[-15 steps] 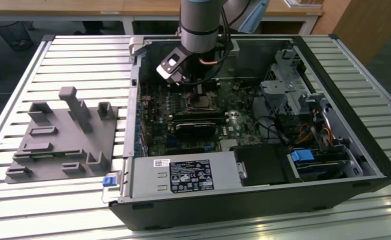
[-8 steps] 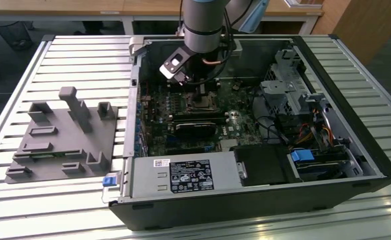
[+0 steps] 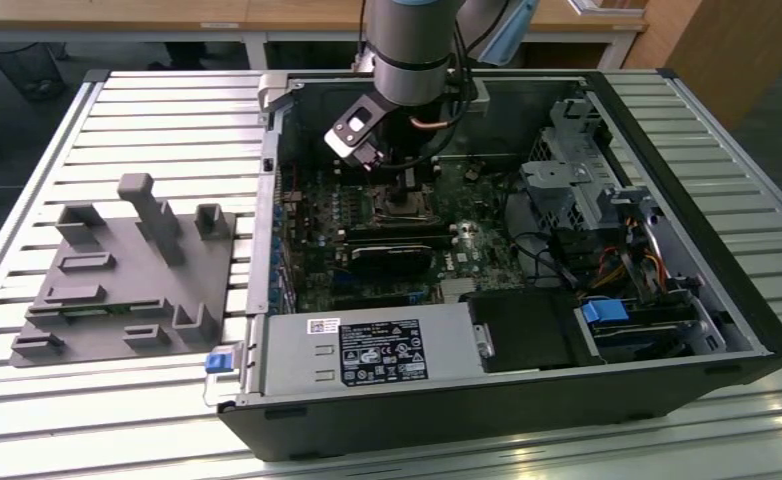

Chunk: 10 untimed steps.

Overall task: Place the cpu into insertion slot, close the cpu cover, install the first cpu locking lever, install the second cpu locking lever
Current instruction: 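Install the first cpu locking lever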

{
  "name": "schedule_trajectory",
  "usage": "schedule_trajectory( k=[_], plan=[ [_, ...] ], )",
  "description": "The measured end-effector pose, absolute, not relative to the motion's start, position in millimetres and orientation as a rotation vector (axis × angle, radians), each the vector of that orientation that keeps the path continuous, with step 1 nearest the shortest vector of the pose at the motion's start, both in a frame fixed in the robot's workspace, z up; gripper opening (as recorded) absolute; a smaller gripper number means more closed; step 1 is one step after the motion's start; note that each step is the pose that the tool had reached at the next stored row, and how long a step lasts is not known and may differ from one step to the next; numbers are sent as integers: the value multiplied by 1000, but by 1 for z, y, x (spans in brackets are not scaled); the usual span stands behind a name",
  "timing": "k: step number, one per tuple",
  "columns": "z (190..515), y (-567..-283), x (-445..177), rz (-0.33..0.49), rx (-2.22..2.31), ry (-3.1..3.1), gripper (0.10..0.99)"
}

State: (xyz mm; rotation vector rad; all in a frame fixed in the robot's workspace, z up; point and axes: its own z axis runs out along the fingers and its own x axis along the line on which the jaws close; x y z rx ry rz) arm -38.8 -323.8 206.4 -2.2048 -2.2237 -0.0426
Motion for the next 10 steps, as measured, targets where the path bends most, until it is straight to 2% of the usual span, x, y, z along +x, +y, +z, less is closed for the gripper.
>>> schedule_trajectory(
  k=[10],
  plan=[
    [210, -324, -39, -43, -2205, -2224, 106]
  ],
)
